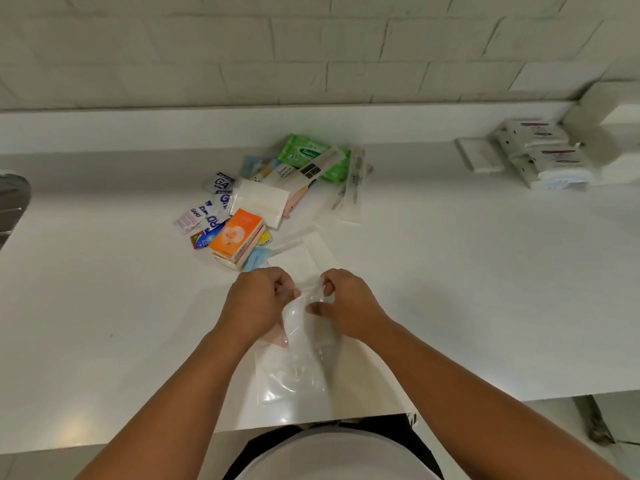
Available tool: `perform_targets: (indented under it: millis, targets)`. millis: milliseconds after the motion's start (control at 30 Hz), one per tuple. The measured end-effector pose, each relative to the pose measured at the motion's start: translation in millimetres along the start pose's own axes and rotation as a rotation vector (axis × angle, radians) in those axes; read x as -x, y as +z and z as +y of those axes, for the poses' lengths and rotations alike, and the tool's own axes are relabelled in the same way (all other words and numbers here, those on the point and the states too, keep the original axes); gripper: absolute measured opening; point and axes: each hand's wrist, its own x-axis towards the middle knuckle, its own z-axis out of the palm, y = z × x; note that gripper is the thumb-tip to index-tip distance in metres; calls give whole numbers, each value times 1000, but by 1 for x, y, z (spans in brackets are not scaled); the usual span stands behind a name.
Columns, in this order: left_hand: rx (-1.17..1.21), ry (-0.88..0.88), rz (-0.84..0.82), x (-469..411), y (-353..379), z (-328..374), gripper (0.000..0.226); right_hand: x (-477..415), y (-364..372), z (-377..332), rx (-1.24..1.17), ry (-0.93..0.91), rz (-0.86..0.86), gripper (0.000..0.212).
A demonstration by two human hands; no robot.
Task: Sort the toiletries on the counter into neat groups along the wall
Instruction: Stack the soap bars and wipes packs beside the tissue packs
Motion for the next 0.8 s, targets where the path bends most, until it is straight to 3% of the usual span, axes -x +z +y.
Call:
perform_targets:
  millis: [67,267,367,500,633,800]
  targets:
    - [144,27,27,-3,-5,3,11,2,-4,4,-60,25,15,30]
    - [472,72,88,-19,-8,25,5,4,-33,16,-297,59,47,32]
    - [641,48,63,-27,0,43,9,2,-58,24,-430,65,102,18]
    - [647,24,-81,-34,19,74,11,0,-97,42,-596,65,197,16]
    - [624,36,-144,-42,43,116,8,-4,-137,71,-611,79,247,17]
    - [686,6,-178,-61,73,175,4,-9,-187,112,-638,87,343,41]
